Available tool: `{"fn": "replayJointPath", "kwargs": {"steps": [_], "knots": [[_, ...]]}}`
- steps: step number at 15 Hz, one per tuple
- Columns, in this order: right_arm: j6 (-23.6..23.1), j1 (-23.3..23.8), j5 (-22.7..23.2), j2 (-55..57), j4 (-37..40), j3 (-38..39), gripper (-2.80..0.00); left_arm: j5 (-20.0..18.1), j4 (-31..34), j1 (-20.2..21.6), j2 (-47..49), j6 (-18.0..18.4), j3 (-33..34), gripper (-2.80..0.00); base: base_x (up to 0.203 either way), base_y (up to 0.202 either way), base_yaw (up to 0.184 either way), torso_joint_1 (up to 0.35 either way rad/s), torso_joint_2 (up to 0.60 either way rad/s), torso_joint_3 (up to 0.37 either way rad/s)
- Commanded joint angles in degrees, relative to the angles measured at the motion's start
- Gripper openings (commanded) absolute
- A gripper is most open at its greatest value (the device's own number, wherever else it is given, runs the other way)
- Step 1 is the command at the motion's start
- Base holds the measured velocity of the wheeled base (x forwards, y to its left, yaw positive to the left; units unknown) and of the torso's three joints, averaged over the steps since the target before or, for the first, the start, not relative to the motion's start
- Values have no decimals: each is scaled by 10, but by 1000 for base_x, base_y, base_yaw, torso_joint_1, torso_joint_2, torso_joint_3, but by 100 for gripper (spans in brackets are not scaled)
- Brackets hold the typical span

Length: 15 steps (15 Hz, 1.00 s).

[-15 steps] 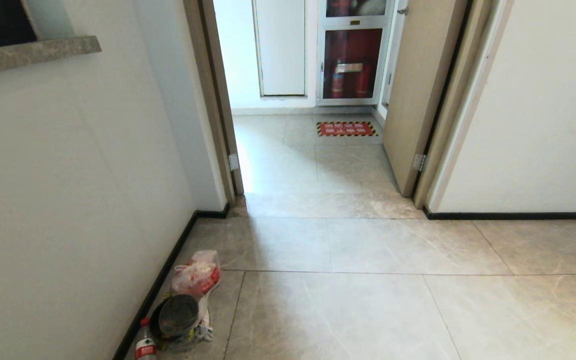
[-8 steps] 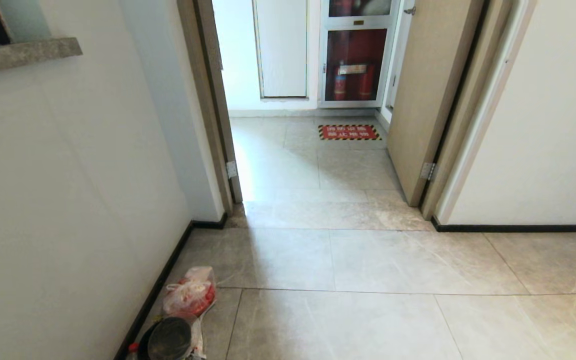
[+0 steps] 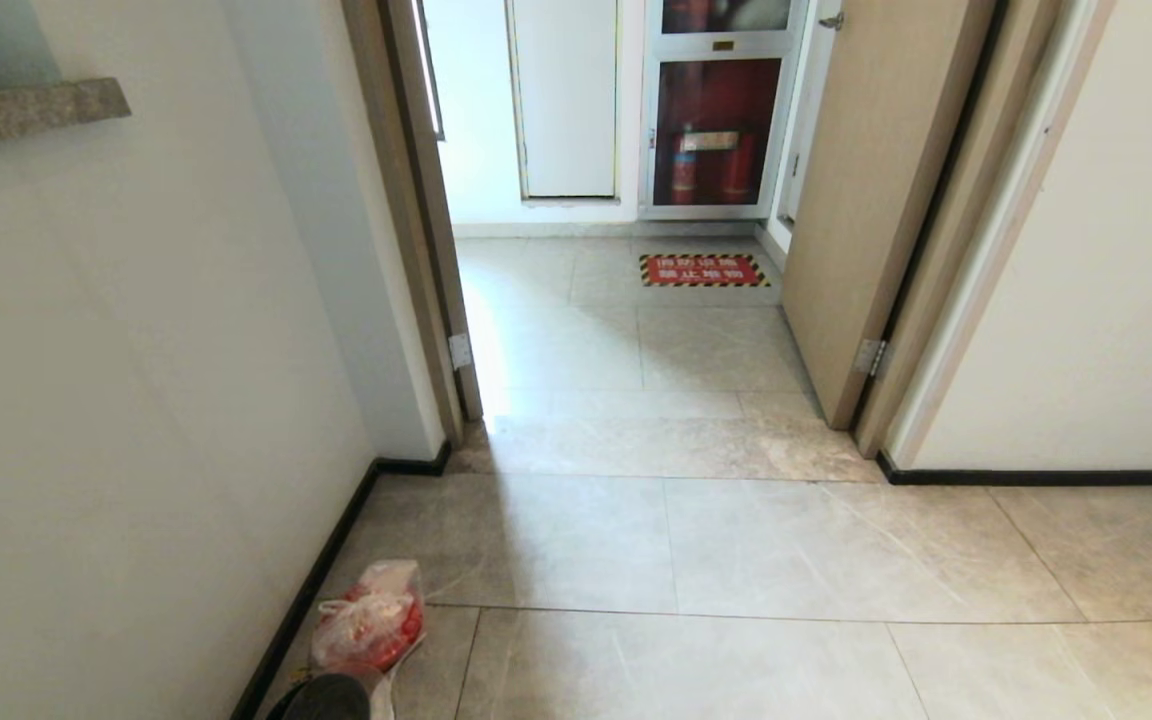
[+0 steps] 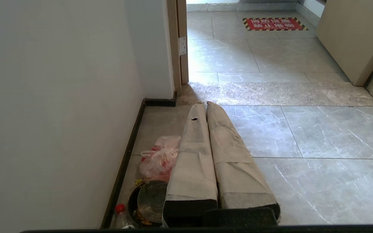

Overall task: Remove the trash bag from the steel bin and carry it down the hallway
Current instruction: Put the trash bag at the door

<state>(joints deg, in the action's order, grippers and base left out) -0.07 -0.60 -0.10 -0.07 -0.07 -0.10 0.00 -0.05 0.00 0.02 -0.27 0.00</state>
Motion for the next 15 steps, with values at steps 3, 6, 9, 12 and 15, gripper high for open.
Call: {"fn": "replayJointPath", "kwargs": {"steps": [3,6,9,12,15], "knots": [[0,0,0,-22,0,0,-280,0,0,0,1,0,0,-280,0,0,0,0,0,0],[0,0,0,-22,0,0,-280,0,0,0,1,0,0,-280,0,-30,4,0,0,2],[-2,0,0,-22,0,0,-280,0,0,0,1,0,0,-280,0,-179,0,10,5,4],[-3,0,0,-22,0,0,-280,0,0,0,1,-1,0,-280,0,-191,-1,4,1,4],[-4,0,0,-22,0,0,-280,0,0,0,1,1,0,-280,0,-182,1,-2,4,1]]}}
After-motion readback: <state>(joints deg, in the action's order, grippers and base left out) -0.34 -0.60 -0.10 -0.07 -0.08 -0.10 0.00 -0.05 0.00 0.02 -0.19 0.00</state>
